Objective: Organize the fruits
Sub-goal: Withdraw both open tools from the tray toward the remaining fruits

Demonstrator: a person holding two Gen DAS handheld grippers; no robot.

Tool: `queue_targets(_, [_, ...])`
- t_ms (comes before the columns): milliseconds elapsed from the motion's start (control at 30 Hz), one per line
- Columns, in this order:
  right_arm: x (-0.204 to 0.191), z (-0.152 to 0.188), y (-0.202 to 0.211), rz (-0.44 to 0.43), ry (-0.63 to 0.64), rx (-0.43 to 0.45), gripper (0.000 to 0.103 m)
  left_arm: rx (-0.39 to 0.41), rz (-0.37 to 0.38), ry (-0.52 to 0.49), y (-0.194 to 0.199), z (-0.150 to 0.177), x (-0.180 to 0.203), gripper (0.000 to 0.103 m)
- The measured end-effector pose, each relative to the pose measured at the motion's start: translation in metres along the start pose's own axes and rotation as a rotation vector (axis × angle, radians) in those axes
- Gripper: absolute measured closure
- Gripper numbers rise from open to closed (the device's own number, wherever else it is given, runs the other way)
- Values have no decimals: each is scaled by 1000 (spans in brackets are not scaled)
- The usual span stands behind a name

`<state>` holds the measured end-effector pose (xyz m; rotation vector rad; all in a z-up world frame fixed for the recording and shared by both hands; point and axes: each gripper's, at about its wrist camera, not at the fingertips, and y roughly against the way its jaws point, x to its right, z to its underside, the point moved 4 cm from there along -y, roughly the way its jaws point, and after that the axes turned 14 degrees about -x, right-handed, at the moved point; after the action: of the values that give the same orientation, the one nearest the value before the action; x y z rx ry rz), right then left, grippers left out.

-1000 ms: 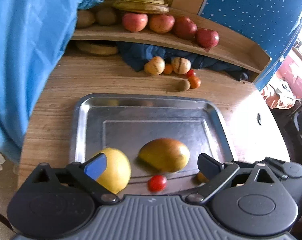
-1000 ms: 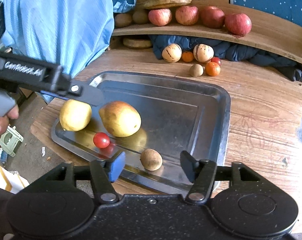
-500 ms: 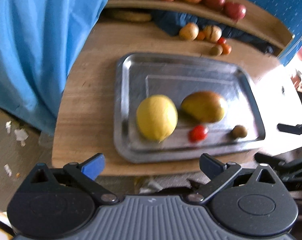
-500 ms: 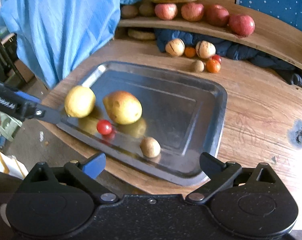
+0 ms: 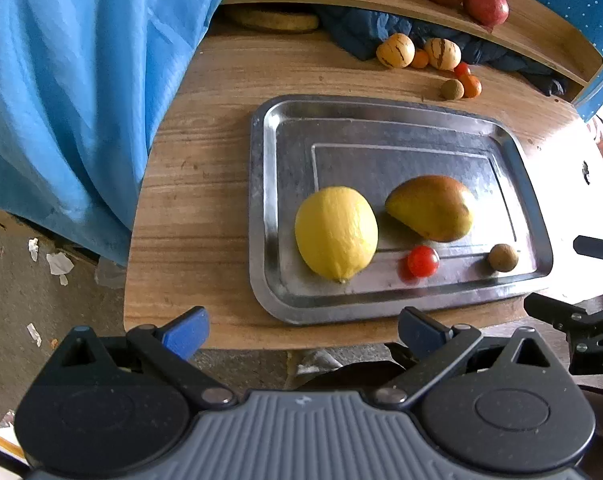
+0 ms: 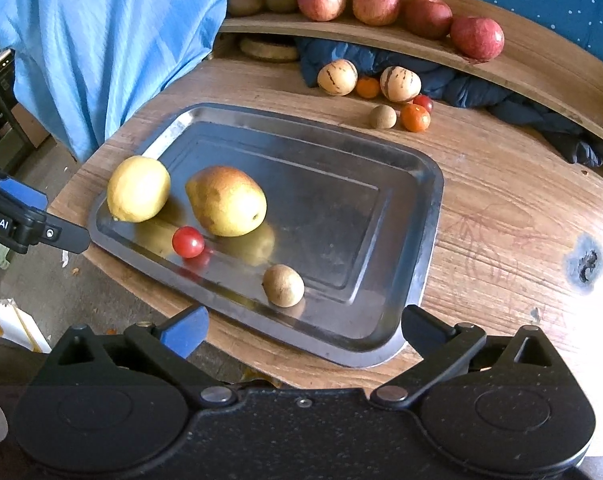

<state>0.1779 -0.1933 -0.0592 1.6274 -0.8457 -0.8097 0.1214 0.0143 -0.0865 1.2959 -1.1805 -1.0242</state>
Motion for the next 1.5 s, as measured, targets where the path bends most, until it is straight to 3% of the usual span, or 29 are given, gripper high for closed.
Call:
queue_targets(400, [10,-18,-1,3,-53,36,1,11,-9,1,3,-30,-4,1])
queue_targets(800, [20,-48,-3,6,-100,85,1,56,-16,-2,7,-79,-11,1])
queue_targets(1500, [48,-76,-15,64,-252,97,1,102,44,-160,-8,-167,47,1])
